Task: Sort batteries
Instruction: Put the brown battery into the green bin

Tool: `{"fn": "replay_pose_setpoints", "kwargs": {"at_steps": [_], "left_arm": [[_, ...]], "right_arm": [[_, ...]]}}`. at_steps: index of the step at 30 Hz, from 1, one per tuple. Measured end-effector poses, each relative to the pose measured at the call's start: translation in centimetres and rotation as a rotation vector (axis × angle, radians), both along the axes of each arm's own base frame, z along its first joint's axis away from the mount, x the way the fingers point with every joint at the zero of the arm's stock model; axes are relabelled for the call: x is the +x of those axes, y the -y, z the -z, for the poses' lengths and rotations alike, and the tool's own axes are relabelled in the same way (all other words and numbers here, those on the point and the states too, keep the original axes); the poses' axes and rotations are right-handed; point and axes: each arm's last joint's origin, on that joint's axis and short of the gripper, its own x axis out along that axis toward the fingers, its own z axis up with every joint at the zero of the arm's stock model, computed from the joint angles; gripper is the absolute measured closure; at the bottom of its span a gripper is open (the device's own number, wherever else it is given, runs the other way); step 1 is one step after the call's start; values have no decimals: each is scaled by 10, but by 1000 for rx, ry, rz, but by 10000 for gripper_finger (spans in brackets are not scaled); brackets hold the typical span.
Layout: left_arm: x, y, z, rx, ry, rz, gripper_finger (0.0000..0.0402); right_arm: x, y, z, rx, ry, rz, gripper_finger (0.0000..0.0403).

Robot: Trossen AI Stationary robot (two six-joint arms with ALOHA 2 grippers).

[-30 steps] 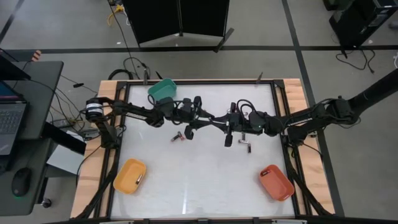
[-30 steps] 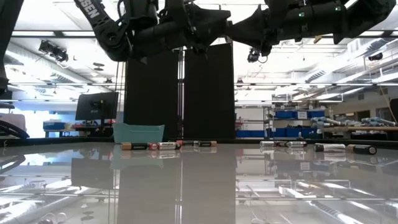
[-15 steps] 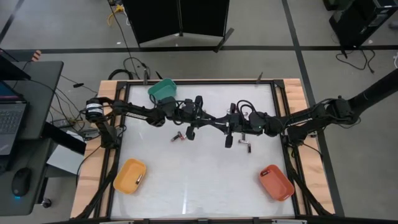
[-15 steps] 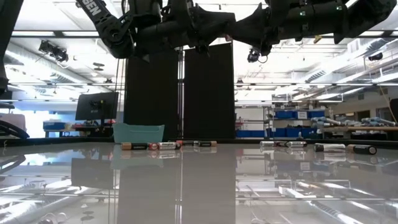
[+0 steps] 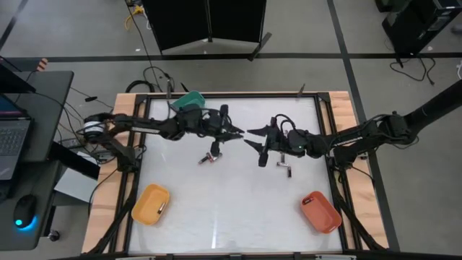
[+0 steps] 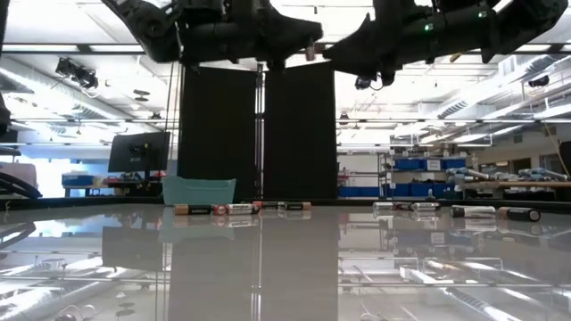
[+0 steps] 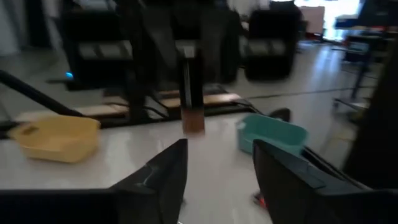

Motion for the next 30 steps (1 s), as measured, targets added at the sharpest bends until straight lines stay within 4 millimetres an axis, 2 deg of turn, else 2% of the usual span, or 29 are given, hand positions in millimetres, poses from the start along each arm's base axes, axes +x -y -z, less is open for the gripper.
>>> {"fn": "replay_pose_setpoints", "kwargs": {"at_steps": [4,7,11,16,20,26,30], "left_arm": [[-17,-1,-17,50,-59,-48,345],[-35,-5,-27,81,-143,-167,345],[-58,-20,-35,95,-378,-385,345],[-81,-49,-31,65,-686,-535,345],[-99,-83,-15,23,-875,-683,345],[-114,-136,19,-45,-1029,-822,345],[-114,-165,44,-85,-1141,-837,345]], "right_arm": [[-1,2,4,-27,-52,62,201],[-2,3,8,-35,-100,94,210],[-4,3,15,-33,-167,100,234],[-6,3,23,2,-236,107,275],[-8,3,28,23,-286,112,314],[-9,3,30,21,-311,113,384],[-9,3,30,20,-311,113,390]]}}
